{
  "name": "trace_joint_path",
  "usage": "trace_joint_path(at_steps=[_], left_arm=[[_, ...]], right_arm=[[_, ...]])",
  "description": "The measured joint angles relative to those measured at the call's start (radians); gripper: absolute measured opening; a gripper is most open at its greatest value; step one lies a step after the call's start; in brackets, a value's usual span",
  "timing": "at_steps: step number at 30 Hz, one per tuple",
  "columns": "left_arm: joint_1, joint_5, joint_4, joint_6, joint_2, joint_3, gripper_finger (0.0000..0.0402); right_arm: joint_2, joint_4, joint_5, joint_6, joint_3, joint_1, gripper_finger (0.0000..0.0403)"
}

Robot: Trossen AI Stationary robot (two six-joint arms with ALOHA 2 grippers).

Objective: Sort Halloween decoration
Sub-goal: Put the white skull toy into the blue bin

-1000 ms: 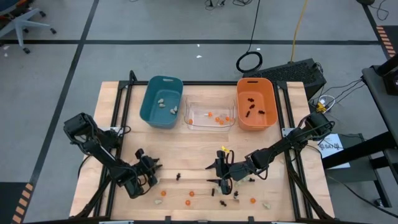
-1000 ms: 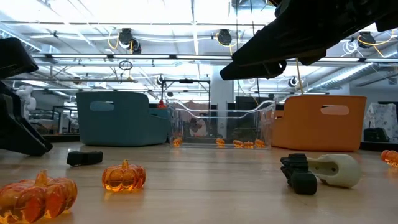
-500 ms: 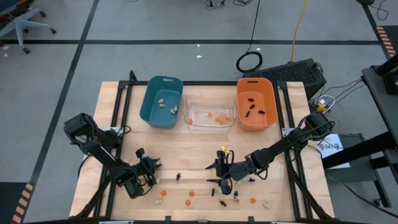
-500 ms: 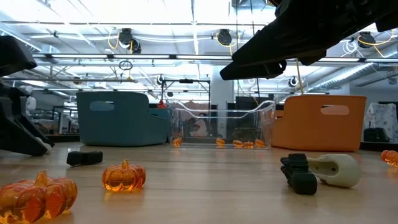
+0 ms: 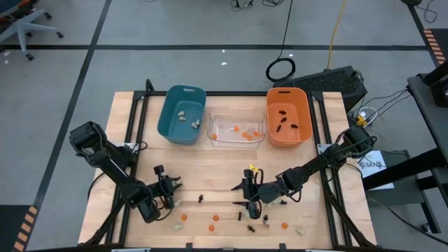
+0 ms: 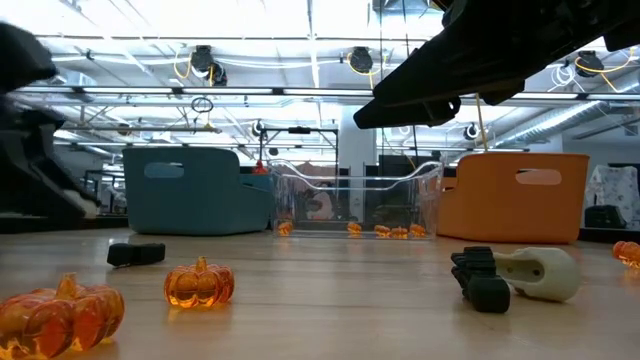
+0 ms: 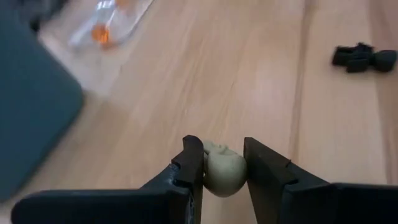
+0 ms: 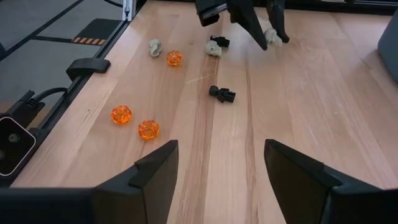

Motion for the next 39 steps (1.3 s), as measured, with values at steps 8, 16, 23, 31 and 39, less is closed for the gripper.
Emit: trace_joint_path(at_steps=[8,16,23,31,39], left_arm=[[0.002,-0.087,0.145,0.490,-0.028,0.002,0.0092],[0.002,-0.113,0.241,0.974,-0.028,0.002,0.0092],[0.002,-0.134,0.244,1.065,-0.028,0.002,0.0092],[0.002,-0.135,0.248,1.077,-0.028,0.002,0.0092],[0.002,-0.135,0.276,1.077,-0.028,0.003,0.0092]], right_arm=[[0.000,0.000,0.000,0.000,0.000,0.000,0.0221],[0.000,0.000,0.002,0.000,0.000,0.000,0.0221],[0.000,0.000,0.002,0.000,0.000,0.000,0.0221],[0.000,0.001,0.044,0.000,0.000,0.000,0.0221],[0.000,0.001,0.051,0.000,0.000,0.000,0.0221]])
